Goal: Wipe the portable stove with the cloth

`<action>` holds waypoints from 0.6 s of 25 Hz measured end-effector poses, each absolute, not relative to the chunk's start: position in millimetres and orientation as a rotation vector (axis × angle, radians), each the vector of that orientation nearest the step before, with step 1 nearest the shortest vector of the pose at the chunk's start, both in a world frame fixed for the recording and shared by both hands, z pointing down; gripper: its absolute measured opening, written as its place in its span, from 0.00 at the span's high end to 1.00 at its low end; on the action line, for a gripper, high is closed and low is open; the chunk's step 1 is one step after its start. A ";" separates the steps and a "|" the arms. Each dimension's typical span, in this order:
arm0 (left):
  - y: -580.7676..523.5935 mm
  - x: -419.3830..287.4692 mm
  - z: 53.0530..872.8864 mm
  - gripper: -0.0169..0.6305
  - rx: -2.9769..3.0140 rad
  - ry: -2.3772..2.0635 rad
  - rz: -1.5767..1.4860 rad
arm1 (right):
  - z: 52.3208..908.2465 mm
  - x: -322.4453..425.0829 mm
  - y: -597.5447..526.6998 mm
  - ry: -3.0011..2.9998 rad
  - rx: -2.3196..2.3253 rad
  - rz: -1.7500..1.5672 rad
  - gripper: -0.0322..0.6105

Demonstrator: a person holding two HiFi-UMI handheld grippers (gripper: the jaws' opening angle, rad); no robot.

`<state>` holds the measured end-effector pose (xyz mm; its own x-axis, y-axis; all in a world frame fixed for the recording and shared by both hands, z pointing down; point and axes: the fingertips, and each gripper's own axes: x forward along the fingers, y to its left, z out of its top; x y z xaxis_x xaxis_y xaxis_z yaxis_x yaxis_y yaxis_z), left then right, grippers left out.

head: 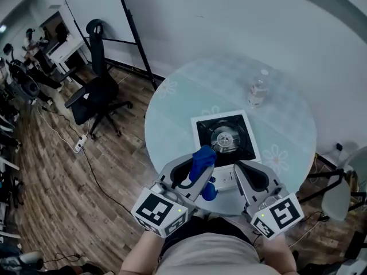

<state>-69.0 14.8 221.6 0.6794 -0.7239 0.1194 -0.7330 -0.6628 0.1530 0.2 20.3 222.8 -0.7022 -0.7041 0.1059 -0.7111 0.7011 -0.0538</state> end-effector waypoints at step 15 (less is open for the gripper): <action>4.7 -93.0 243.7 0.77 2.579 -1.266 -0.014 | 224.0 -5.3 9.1 -2.834 1.223 0.109 0.92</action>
